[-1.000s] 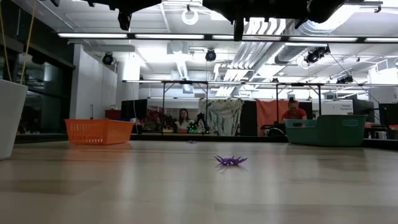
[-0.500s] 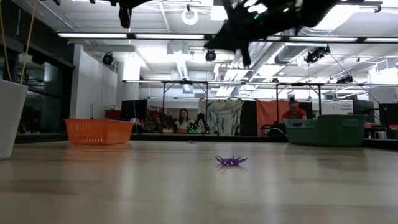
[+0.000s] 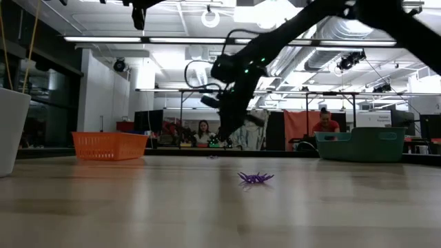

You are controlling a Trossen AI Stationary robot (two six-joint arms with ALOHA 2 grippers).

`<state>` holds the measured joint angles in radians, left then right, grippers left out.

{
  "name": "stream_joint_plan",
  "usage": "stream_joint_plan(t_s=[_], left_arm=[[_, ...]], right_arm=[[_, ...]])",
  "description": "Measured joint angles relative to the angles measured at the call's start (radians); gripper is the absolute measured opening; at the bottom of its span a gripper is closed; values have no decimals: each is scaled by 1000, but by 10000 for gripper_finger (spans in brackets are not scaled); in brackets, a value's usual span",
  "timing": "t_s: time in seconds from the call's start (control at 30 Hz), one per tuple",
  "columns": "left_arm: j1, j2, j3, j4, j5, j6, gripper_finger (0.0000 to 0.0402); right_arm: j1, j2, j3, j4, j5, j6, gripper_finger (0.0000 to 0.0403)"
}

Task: Sort Halloween decoration
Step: Put the violet spider toy into the yellow bin

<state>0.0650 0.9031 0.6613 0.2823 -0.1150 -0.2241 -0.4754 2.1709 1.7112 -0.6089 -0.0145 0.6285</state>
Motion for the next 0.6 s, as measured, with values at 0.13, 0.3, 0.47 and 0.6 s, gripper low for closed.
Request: stream_joint_plan(t_s=[0.13,0.3,0.47,0.6], left_arm=[[0,0,0,-1,0,0,0],[0,0,0,-6,0,0,0],[0,0,0,-35,0,-1,0],[0,0,0,-53,1,-24,0]], right_arm=[[-32,113,166,-82,-114,8,0],[-34,209,319,-145,-172,50,0],[-27,259,403,-181,-174,105,0],[-29,270,426,-213,-196,110,0]])
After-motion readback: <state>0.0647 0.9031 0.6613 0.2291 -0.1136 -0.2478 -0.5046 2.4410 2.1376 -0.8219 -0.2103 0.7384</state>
